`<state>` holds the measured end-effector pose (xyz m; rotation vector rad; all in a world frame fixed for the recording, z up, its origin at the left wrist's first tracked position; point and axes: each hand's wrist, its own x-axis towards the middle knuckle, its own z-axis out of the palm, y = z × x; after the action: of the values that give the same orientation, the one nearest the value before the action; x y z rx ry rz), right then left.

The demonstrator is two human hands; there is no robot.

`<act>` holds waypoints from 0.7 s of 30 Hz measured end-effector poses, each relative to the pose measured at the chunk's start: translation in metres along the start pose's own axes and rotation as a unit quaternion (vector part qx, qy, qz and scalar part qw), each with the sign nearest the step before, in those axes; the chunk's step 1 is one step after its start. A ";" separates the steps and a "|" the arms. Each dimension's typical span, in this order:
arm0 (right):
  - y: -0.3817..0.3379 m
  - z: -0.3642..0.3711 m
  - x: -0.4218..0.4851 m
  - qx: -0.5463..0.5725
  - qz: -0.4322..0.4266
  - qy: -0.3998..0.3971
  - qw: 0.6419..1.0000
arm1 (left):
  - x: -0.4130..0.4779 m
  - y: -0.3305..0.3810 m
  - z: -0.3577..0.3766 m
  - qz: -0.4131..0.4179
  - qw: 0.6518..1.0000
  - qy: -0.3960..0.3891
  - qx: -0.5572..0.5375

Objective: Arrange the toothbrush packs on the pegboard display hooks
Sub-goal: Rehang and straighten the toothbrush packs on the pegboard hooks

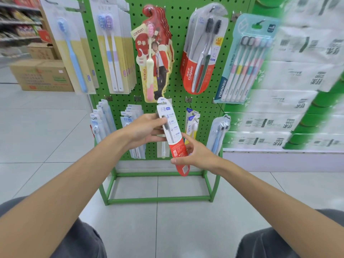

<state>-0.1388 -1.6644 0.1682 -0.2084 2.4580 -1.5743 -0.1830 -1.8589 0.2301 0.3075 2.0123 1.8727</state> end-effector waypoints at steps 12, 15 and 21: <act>0.011 0.003 0.006 0.029 0.007 0.005 1.000 | 0.004 -0.007 0.002 -0.002 1.000 0.026 0.003; 0.011 0.002 0.006 0.029 0.020 -0.005 0.999 | 0.005 -0.008 0.001 -0.002 0.999 0.037 -0.009; 0.014 0.005 0.006 -0.062 0.037 -0.053 0.996 | 0.008 -0.006 -0.004 0.000 0.995 0.085 -0.055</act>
<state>-0.1430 -1.6639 0.1532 -0.2116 2.4533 -1.3483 -0.1911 -1.8603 0.2231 0.1213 2.0031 2.0628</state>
